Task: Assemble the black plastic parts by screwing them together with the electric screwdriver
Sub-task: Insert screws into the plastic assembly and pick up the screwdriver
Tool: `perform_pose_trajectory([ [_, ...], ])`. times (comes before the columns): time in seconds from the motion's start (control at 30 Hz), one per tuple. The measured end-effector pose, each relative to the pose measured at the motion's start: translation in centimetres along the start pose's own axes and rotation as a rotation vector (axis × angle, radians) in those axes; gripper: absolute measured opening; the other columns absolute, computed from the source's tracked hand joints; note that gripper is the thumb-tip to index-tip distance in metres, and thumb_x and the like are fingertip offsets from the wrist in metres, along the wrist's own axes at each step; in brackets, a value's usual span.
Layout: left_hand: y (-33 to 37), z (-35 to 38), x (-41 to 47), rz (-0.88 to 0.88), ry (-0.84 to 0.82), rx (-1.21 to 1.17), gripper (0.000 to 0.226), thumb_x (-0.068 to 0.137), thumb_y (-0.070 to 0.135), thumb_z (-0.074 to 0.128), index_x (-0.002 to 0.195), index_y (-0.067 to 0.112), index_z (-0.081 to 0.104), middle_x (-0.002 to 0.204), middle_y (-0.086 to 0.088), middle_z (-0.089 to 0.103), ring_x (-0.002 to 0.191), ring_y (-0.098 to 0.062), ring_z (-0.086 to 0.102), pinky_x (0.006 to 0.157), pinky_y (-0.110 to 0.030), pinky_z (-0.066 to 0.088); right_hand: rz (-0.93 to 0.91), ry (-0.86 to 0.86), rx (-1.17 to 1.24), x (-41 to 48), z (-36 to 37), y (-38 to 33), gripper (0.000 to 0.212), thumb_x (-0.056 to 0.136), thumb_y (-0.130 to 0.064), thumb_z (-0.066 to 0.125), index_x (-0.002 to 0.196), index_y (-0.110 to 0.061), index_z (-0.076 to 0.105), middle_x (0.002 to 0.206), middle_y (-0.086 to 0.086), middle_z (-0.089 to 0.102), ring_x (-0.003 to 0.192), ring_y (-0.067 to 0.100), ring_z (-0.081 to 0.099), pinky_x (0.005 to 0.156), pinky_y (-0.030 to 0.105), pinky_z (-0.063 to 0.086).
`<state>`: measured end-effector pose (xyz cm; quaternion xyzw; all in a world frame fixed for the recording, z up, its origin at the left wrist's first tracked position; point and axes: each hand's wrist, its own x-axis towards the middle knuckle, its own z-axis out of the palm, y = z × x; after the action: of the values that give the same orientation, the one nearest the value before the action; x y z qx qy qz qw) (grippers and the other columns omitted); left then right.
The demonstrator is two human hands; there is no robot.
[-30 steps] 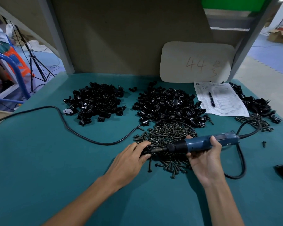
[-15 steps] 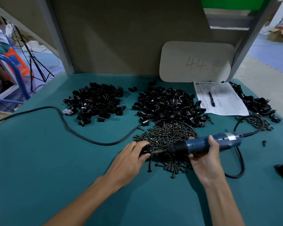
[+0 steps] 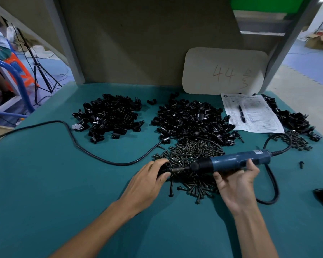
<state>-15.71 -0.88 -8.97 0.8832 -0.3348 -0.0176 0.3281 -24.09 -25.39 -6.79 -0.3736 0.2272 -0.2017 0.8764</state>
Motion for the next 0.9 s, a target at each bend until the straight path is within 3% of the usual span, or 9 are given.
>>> perform_pose_trajectory([
  [0.13,-0.09,0.10,0.05,0.001,-0.008,0.008,0.053,0.100,0.071,0.017,0.143,0.042,0.029,0.128,0.017,0.049,0.116,-0.003,0.048,0.094,-0.032,0.046,-0.024,-0.007,-0.001,-0.26,0.22,-0.11,0.042,0.104,-0.058,0.036,0.112,-0.023,0.057,0.100,-0.001,0.070,0.098,0.014,0.062,0.069,0.025,0.059],
  [0.43,-0.26,0.20,0.06,0.006,-0.018,0.022,0.050,0.102,0.068,0.020,0.144,0.042,0.028,0.127,0.019,0.048,0.114,-0.001,0.046,0.090,-0.028,0.043,-0.017,0.021,-0.022,-0.31,0.47,0.07,0.046,0.102,-0.062,0.040,0.116,-0.021,0.056,0.104,0.002,0.064,0.092,0.013,0.062,0.067,0.023,0.058],
  [0.73,-0.17,0.06,-0.01,-0.031,-0.027,-0.012,0.051,0.098,0.070,0.018,0.139,0.043,0.031,0.107,0.028,0.046,0.100,0.001,0.044,0.082,-0.029,0.043,-0.032,0.017,-0.053,-0.31,0.52,0.02,0.043,0.101,-0.057,0.048,0.118,-0.019,0.059,0.105,0.003,0.069,0.088,0.009,0.069,0.071,0.024,0.059],
  [0.9,-0.13,0.07,0.03,0.003,-0.030,0.000,0.044,0.102,0.065,0.023,0.138,0.042,0.030,0.124,0.021,0.047,0.110,0.000,0.047,0.090,-0.029,0.045,-0.019,0.053,-0.049,-0.43,0.83,0.01,0.065,0.084,-0.066,0.054,0.124,-0.016,0.060,0.109,0.006,0.070,0.079,0.006,0.072,0.069,0.021,0.059],
])
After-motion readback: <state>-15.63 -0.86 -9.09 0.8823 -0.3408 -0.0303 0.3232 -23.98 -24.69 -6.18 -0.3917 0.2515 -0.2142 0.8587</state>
